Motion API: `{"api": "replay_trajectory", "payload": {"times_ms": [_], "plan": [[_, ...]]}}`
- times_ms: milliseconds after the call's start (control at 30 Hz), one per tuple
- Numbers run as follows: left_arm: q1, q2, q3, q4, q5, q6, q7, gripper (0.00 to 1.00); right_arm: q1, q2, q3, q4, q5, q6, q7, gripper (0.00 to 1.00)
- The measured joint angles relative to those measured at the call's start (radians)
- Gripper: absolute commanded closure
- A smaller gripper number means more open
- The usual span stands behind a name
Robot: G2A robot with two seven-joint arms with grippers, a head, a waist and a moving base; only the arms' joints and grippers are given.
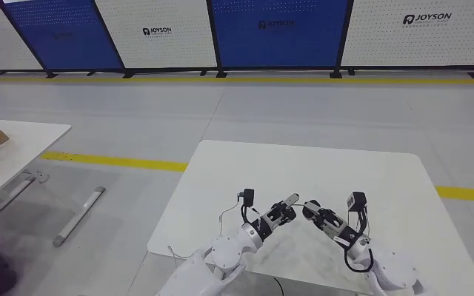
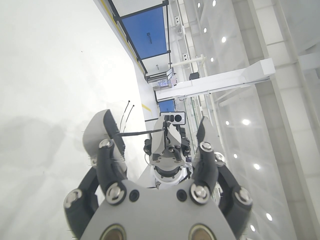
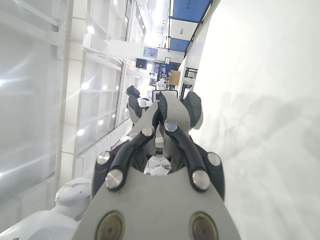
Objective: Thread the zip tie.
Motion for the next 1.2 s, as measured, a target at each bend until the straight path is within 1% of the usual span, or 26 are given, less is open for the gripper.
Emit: {"api": "replay_trajectory", "payload": {"times_ms": [600,633,667,700,867,933,1033,1067,1133,1200], "plan": [[0.015,0.002,-0.008,-0.015,0.034,-0.003,-0.013,1.00,0.000,0.000,0.000,0.000,0.000,0.000,0.000,1.00],[0.017,0.002,-0.008,-0.017,0.035,-0.003,-0.013,1.00,0.000,0.000,0.000,0.000,0.000,0.000,0.000,0.75],[0.018,0.002,-0.009,-0.019,0.035,-0.004,-0.013,1.00,-0.001,0.000,0.000,-0.001,0.000,0.001,-0.002,0.26],[0.020,0.002,-0.010,-0.021,0.035,-0.005,-0.013,1.00,-0.003,-0.001,-0.001,-0.003,-0.001,0.004,-0.007,0.00],[0.033,0.005,-0.021,-0.037,0.035,-0.010,-0.016,1.00,-0.012,-0.002,0.006,-0.011,0.004,0.024,-0.003,0.00],[0.040,0.008,-0.033,-0.043,0.030,-0.012,-0.022,1.00,-0.012,-0.002,0.013,-0.011,0.011,0.032,0.007,0.00],[0.065,0.019,-0.078,-0.064,0.020,-0.019,-0.051,1.00,-0.023,0.000,0.033,-0.019,0.023,0.026,0.018,0.00],[0.080,0.025,-0.098,-0.076,0.026,-0.021,-0.067,1.00,-0.033,0.002,0.047,-0.025,0.033,0.019,0.024,0.00],[0.103,0.036,-0.129,-0.096,0.045,-0.014,-0.097,1.00,-0.051,0.006,0.075,-0.035,0.054,0.005,0.033,0.00],[0.131,0.049,-0.163,-0.117,0.083,-0.004,-0.140,1.00,-0.078,0.012,0.114,-0.050,0.082,-0.012,0.043,0.00]]}}
